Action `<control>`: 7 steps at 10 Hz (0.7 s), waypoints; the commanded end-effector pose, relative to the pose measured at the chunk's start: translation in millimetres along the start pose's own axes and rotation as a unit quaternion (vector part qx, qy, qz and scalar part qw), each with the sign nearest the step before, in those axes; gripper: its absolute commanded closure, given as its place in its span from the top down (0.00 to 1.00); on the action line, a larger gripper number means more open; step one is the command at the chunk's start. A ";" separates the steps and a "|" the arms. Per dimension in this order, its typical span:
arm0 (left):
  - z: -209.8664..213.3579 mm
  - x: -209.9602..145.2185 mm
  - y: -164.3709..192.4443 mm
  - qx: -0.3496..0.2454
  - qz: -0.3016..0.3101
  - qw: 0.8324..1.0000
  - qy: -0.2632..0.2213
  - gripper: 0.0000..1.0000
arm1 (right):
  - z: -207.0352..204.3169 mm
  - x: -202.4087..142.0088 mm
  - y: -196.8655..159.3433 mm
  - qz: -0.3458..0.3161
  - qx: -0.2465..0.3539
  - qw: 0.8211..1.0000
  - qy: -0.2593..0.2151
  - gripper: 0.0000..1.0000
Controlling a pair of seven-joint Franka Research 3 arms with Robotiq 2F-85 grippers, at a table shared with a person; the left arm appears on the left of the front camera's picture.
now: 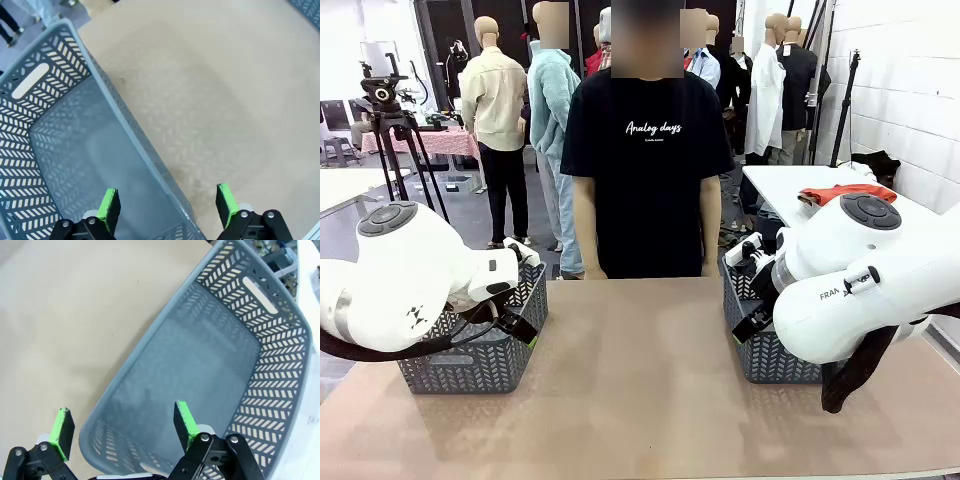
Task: Sort the tops and bottoms.
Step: Lift clothes from the center of the table with your left hand.
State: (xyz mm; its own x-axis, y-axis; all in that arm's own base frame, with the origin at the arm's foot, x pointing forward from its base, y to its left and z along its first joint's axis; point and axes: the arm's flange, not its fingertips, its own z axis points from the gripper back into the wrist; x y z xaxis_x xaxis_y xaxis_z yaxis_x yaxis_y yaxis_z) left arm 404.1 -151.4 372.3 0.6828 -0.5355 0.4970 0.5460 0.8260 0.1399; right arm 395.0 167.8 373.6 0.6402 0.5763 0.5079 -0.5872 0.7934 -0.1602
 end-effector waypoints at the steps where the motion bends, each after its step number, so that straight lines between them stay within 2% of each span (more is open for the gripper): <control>1: -0.1 -0.5 -0.3 0.000 0.000 1.000 0.000 1.00 | 0.0 0.0 0.0 0.000 0.000 1.000 0.000 1.00; 7: -0.1 -0.5 -0.3 0.000 0.000 1.000 0.000 1.00 | 0.0 0.0 0.0 0.000 0.000 1.000 0.000 1.00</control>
State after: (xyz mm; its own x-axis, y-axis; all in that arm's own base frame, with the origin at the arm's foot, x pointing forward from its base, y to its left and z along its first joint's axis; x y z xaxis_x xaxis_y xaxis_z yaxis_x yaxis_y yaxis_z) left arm 403.4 -153.2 372.3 0.6804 -0.5389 0.4966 0.5491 0.8237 0.1414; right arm 394.9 167.9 373.6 0.6399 0.5768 0.5078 -0.5874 0.7932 -0.1607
